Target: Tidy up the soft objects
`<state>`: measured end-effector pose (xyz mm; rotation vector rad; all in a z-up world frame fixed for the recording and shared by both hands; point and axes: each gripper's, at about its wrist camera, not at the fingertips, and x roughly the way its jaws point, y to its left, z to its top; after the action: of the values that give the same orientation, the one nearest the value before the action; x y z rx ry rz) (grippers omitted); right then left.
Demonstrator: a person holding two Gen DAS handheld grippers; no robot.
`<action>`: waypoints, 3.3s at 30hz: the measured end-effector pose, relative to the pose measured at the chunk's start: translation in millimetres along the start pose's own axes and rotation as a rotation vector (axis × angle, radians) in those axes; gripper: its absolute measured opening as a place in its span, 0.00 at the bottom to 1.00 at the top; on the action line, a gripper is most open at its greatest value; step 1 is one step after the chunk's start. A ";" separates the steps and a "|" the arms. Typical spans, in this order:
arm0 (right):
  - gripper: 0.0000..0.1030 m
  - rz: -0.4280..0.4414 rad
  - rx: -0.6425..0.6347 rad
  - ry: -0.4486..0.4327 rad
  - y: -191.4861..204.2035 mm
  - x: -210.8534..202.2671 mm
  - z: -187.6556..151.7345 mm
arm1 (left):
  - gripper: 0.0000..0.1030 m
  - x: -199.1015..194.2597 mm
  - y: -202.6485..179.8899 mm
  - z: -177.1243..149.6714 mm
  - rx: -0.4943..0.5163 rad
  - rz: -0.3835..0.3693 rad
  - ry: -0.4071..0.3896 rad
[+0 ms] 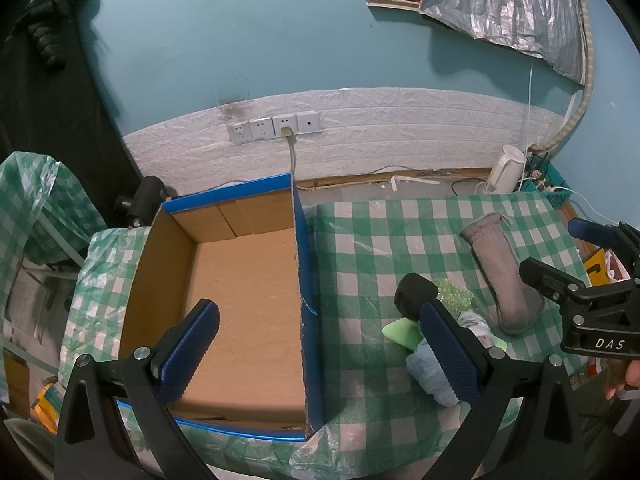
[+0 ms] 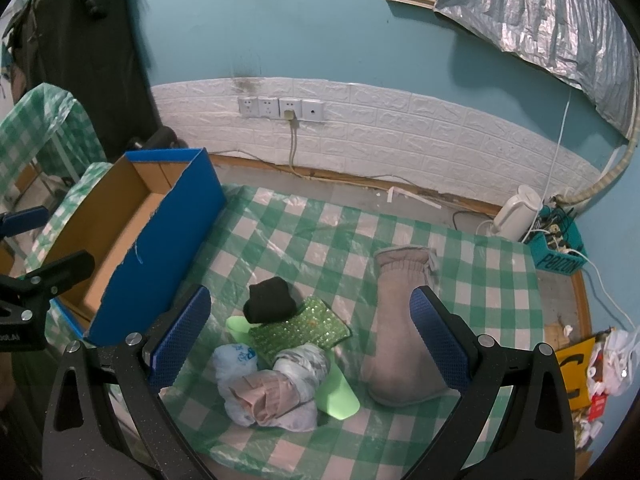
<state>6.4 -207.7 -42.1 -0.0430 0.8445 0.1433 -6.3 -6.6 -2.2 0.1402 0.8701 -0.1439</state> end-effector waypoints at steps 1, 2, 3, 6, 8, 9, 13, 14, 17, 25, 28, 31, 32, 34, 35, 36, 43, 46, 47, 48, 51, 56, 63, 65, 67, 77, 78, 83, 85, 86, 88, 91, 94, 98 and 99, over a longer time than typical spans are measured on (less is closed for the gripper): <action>0.97 0.000 0.000 0.000 -0.1 0.1 -0.1 | 0.99 -0.2 -0.1 -0.3 0.000 0.000 0.000; 0.97 0.000 0.000 0.001 -0.3 -0.3 2.0 | 0.99 0.0 -0.2 0.0 0.001 0.000 0.000; 0.97 0.000 0.000 0.002 -0.6 -0.8 3.9 | 0.99 0.1 -0.3 0.1 0.001 0.001 0.000; 0.97 0.000 0.000 0.002 -1.4 1.0 -2.9 | 0.99 0.4 -1.8 -1.4 0.002 0.000 0.001; 0.97 -0.001 0.000 0.003 -1.5 0.9 -2.0 | 0.99 0.0 -2.5 -2.7 0.002 0.000 0.001; 0.97 0.000 0.000 0.003 -1.7 0.8 -2.4 | 0.99 0.0 -2.7 -2.8 0.002 -0.001 0.001; 0.97 0.000 -0.001 0.004 -1.7 0.8 -1.2 | 0.99 0.3 -3.8 -3.4 0.003 0.000 0.003; 0.97 -0.001 -0.001 0.005 -1.6 0.8 -1.1 | 0.99 0.4 -3.8 -3.3 0.003 0.000 0.003; 0.97 -0.001 -0.002 0.005 -1.8 1.0 -2.2 | 0.99 0.0 -5.2 -4.6 0.005 0.001 0.004; 0.97 -0.003 0.001 0.014 -3.0 1.8 -3.9 | 0.99 2.7 -10.4 -11.0 -0.001 -0.010 0.027; 0.97 -0.005 0.001 0.016 -8.5 1.9 -9.1 | 0.99 7.2 -14.3 -11.8 -0.004 -0.027 0.045; 0.97 -0.009 0.003 0.019 -11.6 1.9 -9.8 | 0.99 13.8 -18.8 -10.7 0.003 -0.044 0.067; 0.97 -0.012 0.004 0.022 -12.6 3.4 -8.9 | 0.99 16.0 -19.7 -9.4 0.008 -0.045 0.074; 0.97 -0.018 0.007 0.024 -14.9 4.0 -9.3 | 0.99 19.4 -25.5 -11.2 0.022 -0.048 0.089; 0.97 -0.023 0.009 0.027 -16.7 4.6 -10.1 | 0.99 21.3 -27.1 -10.9 0.027 -0.050 0.096; 0.97 -0.027 0.012 0.033 -18.9 5.4 -10.6 | 0.99 23.4 -29.3 -10.8 0.032 -0.052 0.105; 0.97 -0.051 0.034 0.061 -34.1 11.9 -14.3 | 0.99 40.3 -38.9 -11.0 0.019 -0.082 0.176; 0.97 -0.060 0.047 0.078 -41.5 16.7 -16.2 | 0.99 47.7 -43.0 -11.0 0.016 -0.068 0.192; 0.97 -0.062 0.050 0.085 -44.1 18.6 -17.3 | 0.99 50.0 -44.2 -11.4 0.021 -0.059 0.195; 0.97 -0.066 0.052 0.091 -46.2 20.3 -18.3 | 0.99 53.3 -45.5 -12.7 0.028 -0.046 0.199; 0.97 -0.070 0.063 0.111 -51.7 27.8 -21.1 | 0.99 62.5 -49.1 -15.0 0.032 -0.034 0.221; 0.97 -0.045 0.073 0.166 -65.0 45.2 -25.0 | 0.99 79.5 -56.9 -19.0 0.039 -0.031 0.261; 0.97 -0.028 0.101 0.311 -87.2 89.5 -32.5 | 0.98 108.0 -62.8 -25.6 0.031 -0.029 0.344; 0.97 -0.045 0.096 0.363 -93.3 103.4 -37.0 | 0.98 111.8 -64.7 -26.6 0.033 -0.024 0.354; 0.97 -0.070 0.094 0.390 -98.9 113.2 -41.9 | 0.98 114.8 -67.4 -27.7 0.046 -0.016 0.362; 0.97 -0.107 0.096 0.463 -112.3 139.9 -57.4 | 0.98 130.7 -81.2 -33.4 0.096 -0.003 0.408; 0.97 -0.108 0.093 0.467 -112.0 141.5 -58.1 | 0.98 132.2 -82.6 -34.8 0.099 -0.009 0.416; 0.97 -0.110 0.081 0.477 -110.9 150.5 -59.3 | 0.99 143.5 -87.6 -39.2 0.110 -0.006 0.450; 0.97 -0.118 0.080 0.478 -113.0 153.2 -60.1 | 0.99 145.1 -88.2 -39.8 0.109 -0.011 0.448; 0.97 -0.121 0.084 0.478 -114.7 154.4 -59.9 | 0.99 147.6 -89.0 -39.5 0.107 -0.014 0.449; 0.97 -0.123 0.094 0.482 -117.1 158.1 -60.6 | 0.99 150.4 -88.2 -41.0 0.095 -0.033 0.459; 0.97 -0.136 0.093 0.498 -119.0 165.9 -63.5 | 0.99 155.1 -85.4 -42.6 0.053 -0.085 0.491; 0.97 -0.144 0.085 0.511 -119.1 172.9 -66.9 | 0.99 157.3 -83.2 -43.0 0.036 -0.116 0.508; 0.97 -0.150 0.080 0.517 -117.9 175.1 -67.3 | 0.99 162.1 -88.6 -43.8 0.056 -0.110 0.511; 0.97 -0.150 0.082 0.518 -120.1 176.0 -66.9 | 0.99 163.5 -90.5 -44.1 0.062 -0.115 0.514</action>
<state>89.3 -313.7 -220.4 -0.0680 1.3585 -0.0478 48.1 -98.6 -161.7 0.1890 1.3883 -0.2480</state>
